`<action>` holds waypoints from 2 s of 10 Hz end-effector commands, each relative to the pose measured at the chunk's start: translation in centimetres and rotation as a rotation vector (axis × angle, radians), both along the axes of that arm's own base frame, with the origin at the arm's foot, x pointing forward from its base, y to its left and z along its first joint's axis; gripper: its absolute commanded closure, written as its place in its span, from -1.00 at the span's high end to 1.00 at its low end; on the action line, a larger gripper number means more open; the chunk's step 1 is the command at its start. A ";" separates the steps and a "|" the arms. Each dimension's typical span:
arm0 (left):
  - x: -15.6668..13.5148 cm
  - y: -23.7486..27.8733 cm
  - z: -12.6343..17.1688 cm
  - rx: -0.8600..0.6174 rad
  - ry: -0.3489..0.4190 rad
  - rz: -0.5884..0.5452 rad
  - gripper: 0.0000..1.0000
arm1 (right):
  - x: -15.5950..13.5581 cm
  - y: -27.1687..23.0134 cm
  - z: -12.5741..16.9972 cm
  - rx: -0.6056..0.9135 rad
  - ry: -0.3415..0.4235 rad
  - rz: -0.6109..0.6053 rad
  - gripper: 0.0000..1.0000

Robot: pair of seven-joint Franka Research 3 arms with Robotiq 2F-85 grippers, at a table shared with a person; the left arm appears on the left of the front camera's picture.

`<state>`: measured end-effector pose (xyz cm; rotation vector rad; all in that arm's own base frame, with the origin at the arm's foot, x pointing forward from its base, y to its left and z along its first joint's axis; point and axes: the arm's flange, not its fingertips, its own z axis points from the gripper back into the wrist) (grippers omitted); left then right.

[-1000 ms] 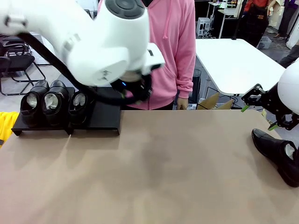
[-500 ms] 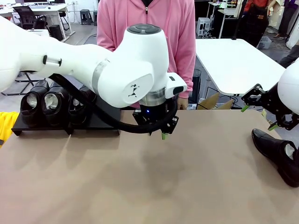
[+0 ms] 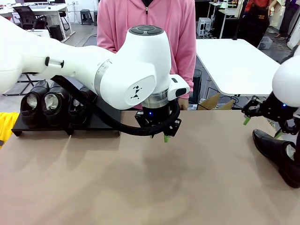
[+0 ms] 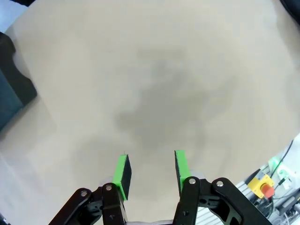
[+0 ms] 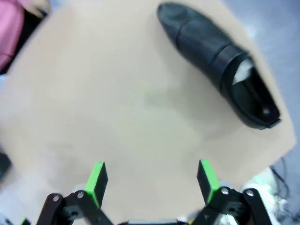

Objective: Organize the shoes by placing them on the stand.
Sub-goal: Pick up one Shoe and place it in the middle of the table.

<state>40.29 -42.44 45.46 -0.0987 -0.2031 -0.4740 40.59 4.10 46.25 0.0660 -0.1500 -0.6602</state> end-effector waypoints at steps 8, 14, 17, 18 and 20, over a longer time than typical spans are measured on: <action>0.2 0.3 0.1 0.009 -0.015 -0.001 0.03 | 2.5 -2.3 0.9 -0.064 0.222 0.205 1.00; 0.2 0.3 0.1 0.009 -0.015 -0.001 0.03 | -0.2 -6.3 -5.1 0.084 0.303 0.808 1.00; 0.2 0.3 0.1 0.009 -0.015 -0.001 0.03 | -1.4 -9.7 -5.2 0.059 0.261 0.895 1.00; 0.2 0.3 0.1 0.009 -0.015 -0.001 0.03 | -1.4 -8.9 -5.9 0.073 0.242 0.900 1.00; 0.2 0.3 0.1 0.009 -0.015 -0.001 0.03 | -0.7 -8.9 -7.2 0.013 0.218 0.848 1.00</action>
